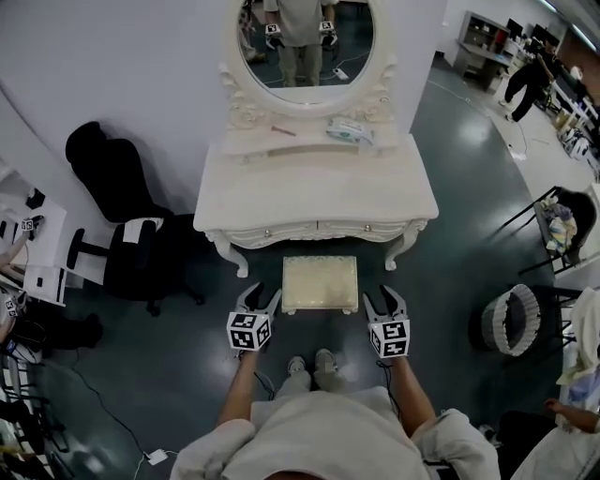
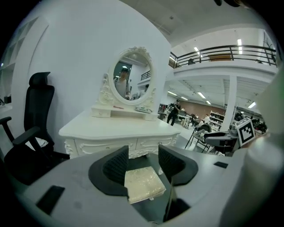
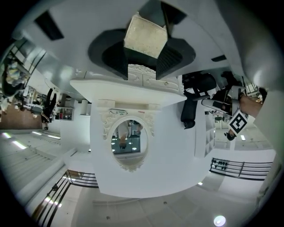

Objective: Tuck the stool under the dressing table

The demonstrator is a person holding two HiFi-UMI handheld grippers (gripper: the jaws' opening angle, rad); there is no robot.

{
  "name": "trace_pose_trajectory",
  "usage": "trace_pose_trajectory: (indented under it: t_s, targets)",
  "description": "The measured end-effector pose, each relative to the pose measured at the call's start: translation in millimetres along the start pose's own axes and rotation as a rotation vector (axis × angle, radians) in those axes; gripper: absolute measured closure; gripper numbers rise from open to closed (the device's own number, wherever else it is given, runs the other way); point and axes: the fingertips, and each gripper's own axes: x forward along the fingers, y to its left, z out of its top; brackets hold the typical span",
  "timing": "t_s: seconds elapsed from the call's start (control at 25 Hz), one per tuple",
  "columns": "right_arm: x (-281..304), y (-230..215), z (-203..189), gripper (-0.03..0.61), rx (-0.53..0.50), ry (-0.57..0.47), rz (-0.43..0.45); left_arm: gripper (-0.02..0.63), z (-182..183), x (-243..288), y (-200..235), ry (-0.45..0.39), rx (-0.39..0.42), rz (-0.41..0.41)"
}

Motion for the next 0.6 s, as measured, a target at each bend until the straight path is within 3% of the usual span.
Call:
trace_pose_trajectory:
  t_s: [0.6]
  targets:
    - [-13, 39, -24, 0.394, 0.037, 0.044, -0.113, 0.42, -45, -17, 40, 0.075, 0.007, -0.085]
